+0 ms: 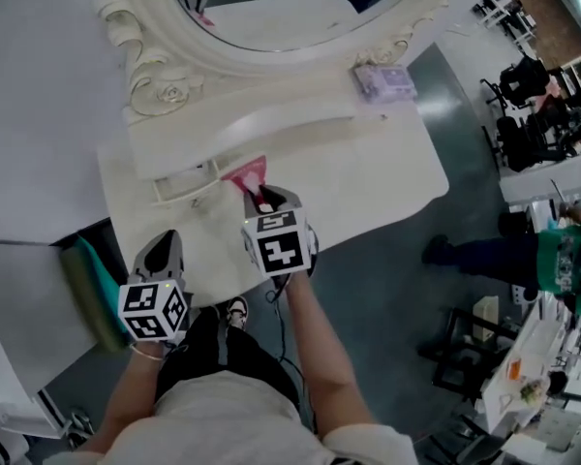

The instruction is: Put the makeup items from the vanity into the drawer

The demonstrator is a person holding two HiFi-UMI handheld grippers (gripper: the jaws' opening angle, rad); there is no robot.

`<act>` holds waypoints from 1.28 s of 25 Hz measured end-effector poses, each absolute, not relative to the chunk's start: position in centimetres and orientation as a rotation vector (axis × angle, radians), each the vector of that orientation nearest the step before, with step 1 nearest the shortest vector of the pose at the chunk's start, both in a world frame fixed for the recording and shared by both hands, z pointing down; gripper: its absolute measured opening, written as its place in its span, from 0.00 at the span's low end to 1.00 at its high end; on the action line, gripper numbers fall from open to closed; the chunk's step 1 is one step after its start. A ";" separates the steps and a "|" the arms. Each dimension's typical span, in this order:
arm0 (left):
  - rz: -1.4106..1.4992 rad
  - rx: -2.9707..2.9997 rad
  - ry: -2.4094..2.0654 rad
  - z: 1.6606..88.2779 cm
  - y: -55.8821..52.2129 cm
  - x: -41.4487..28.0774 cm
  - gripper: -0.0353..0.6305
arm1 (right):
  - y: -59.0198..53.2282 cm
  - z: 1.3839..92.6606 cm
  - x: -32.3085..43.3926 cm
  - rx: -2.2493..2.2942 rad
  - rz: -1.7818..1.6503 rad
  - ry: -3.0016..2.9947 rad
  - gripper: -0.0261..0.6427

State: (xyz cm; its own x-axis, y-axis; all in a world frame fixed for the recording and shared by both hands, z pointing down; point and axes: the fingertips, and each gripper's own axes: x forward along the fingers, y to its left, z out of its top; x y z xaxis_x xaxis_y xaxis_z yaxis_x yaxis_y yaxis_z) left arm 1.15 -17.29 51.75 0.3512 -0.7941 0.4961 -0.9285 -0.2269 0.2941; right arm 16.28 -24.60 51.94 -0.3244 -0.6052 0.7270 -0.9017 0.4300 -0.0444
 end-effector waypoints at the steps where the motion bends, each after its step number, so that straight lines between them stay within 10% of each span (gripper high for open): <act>1: 0.316 2.073 -1.506 51.6 -17.2 0.9 0.06 | -24.5 51.9 15.5 1.231 0.594 -2.057 0.15; 32: 0.150 1.980 -1.609 49.6 -17.8 -5.9 0.06 | -22.8 51.8 3.9 0.682 0.662 -1.966 0.16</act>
